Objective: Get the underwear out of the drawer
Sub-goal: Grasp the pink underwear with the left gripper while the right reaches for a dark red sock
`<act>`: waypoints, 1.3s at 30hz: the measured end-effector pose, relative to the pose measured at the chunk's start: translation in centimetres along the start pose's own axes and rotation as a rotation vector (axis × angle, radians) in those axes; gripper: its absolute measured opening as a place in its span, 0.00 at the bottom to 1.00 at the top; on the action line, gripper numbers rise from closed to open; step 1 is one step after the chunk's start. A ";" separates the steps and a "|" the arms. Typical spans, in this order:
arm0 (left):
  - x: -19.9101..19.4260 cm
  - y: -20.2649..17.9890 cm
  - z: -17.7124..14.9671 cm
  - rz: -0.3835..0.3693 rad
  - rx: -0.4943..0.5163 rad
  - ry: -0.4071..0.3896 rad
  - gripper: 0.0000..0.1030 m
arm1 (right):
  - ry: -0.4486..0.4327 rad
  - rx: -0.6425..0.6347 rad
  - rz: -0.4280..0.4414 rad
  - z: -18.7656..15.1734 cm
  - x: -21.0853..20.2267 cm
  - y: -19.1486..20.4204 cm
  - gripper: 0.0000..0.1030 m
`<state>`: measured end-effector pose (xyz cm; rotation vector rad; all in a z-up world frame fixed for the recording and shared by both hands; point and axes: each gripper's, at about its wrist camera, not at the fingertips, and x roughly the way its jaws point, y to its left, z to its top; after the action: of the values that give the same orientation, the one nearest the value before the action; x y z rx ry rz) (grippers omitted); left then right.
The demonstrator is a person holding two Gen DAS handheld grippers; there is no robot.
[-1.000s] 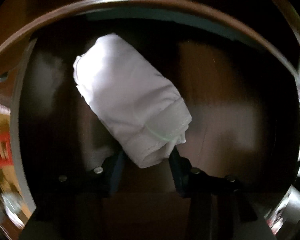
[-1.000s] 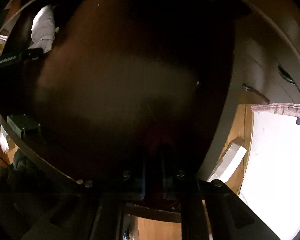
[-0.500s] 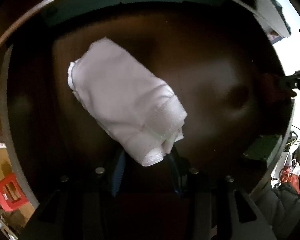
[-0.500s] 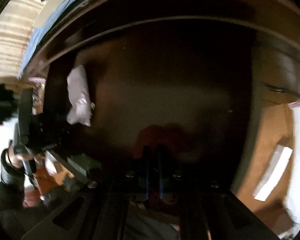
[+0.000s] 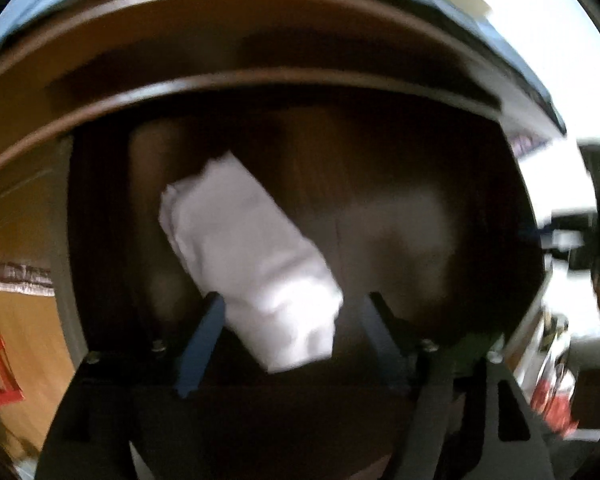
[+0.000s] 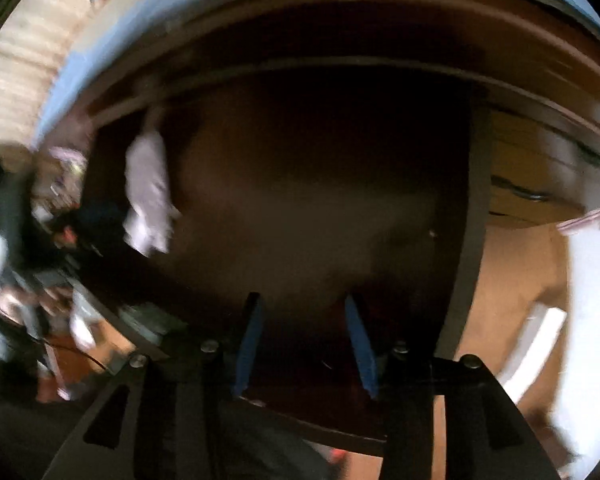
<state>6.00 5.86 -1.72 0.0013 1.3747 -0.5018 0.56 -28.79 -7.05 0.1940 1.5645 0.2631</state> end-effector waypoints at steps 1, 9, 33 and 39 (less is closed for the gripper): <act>0.0 0.5 0.4 0.018 -0.028 -0.009 0.72 | 0.033 -0.032 -0.025 0.0 0.7 0.3 0.44; 3.9 1.3 1.4 0.120 -0.128 0.112 0.72 | 0.164 -0.138 -0.183 -1.0 3.9 0.6 0.42; 5.7 0.4 2.4 0.074 -0.011 0.206 0.38 | -0.131 0.068 0.320 0.0 -0.4 -0.4 0.17; 4.0 0.1 1.7 0.082 0.073 0.147 0.34 | -0.277 0.084 0.447 1.0 -1.1 0.5 0.15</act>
<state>8.08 4.15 -5.12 0.1562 1.4930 -0.4909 1.54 -28.56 -5.82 0.6233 1.2440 0.4981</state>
